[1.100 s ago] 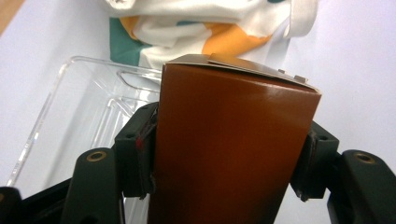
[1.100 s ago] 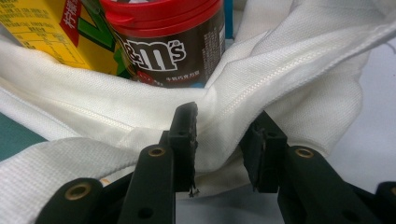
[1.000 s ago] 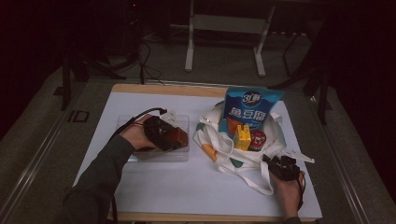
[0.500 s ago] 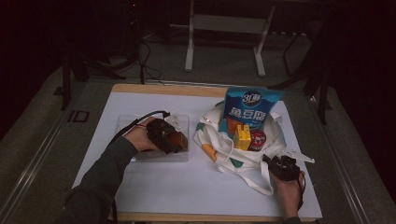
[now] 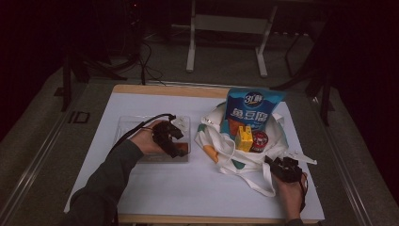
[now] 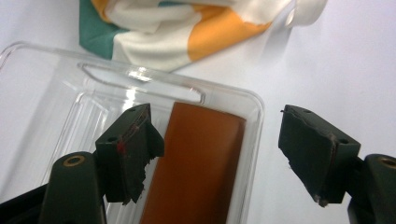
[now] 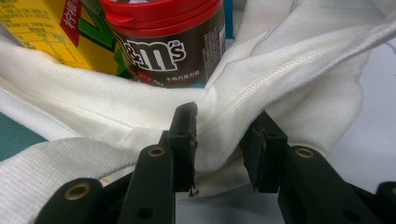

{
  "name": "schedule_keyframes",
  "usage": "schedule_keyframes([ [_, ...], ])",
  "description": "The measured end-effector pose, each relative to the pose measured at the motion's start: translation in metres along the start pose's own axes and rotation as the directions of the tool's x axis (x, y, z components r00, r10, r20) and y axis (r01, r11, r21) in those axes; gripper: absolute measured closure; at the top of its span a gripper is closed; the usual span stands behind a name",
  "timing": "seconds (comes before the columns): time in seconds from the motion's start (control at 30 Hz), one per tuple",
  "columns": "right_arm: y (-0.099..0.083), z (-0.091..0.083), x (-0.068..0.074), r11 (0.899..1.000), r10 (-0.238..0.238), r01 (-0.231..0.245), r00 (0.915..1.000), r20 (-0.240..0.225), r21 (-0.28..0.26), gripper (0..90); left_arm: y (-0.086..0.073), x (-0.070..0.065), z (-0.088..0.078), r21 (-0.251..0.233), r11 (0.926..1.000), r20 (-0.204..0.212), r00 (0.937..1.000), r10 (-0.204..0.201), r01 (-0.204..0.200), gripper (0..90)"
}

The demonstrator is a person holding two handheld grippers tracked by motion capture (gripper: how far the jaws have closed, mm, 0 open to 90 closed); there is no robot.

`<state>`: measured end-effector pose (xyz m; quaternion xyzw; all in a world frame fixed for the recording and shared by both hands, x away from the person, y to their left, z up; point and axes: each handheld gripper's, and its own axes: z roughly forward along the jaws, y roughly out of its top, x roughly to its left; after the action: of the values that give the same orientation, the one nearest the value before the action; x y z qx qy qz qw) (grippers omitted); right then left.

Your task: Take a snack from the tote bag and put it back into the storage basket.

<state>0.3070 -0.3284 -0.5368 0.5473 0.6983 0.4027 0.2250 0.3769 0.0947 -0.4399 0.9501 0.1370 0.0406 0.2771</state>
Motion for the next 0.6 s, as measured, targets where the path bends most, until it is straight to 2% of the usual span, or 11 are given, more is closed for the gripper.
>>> schedule_keyframes([
  [0.6, 0.0, 0.0, 0.0, 1.0, 0.002, -0.002, 1.0, -0.002, 0.001, 66.3, 0.013, -0.005, -0.009, -0.073, 0.9973, -0.032, 0.9994, 0.011, -0.013, 27.2],
])
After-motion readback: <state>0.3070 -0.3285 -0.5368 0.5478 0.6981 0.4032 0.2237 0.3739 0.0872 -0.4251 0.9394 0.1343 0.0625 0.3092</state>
